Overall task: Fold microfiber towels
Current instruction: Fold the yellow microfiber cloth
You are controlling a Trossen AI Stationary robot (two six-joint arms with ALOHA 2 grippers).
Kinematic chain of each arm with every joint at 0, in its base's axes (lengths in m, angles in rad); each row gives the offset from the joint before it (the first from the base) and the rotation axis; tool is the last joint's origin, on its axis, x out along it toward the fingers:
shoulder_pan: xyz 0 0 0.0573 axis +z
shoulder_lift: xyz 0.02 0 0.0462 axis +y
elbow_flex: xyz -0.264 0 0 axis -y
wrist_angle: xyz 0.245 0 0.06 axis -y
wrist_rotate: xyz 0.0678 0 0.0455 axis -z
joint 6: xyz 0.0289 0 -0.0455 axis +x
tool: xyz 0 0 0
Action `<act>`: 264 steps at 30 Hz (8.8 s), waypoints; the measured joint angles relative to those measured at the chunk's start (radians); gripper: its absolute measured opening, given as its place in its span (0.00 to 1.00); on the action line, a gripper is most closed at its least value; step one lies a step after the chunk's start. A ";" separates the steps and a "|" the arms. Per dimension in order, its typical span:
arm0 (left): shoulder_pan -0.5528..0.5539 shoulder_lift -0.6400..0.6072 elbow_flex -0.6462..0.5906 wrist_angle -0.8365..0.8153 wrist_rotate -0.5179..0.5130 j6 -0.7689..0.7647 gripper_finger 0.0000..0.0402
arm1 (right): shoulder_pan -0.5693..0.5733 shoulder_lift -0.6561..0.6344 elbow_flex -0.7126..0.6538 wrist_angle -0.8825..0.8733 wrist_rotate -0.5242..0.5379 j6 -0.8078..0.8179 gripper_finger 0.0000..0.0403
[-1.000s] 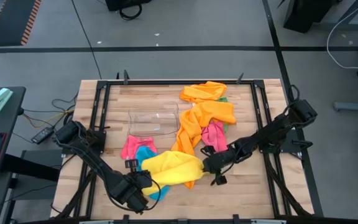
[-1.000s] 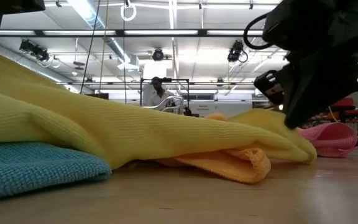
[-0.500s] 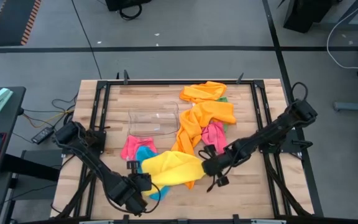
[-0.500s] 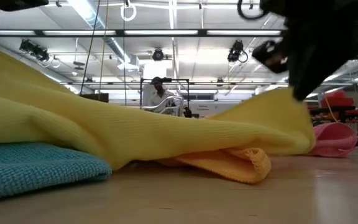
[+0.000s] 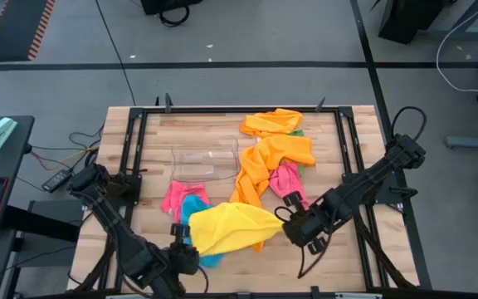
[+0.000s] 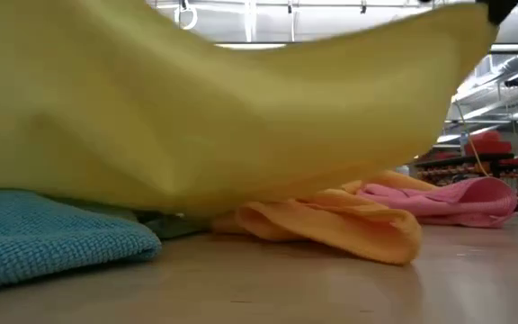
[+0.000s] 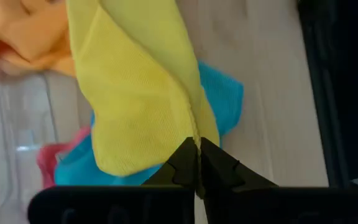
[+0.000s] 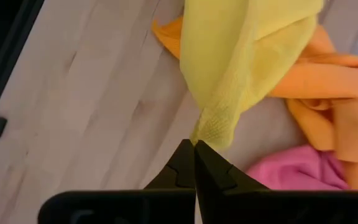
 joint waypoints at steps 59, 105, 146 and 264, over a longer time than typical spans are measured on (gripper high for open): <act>0.025 0.003 0.428 -0.128 -0.329 0.284 0.03 | 0.219 0.000 0.632 -0.454 0.027 0.286 0.01; 0.156 -0.078 0.070 0.132 -0.182 0.410 0.03 | -0.119 -0.136 0.081 -0.433 0.439 -0.008 0.01; 0.100 0.254 0.053 0.567 0.190 0.343 0.07 | 0.260 -0.136 -0.464 0.156 -0.045 0.529 0.09; 0.416 0.278 0.081 0.461 0.158 0.515 0.29 | 0.070 -0.068 -0.772 1.227 0.251 0.236 0.01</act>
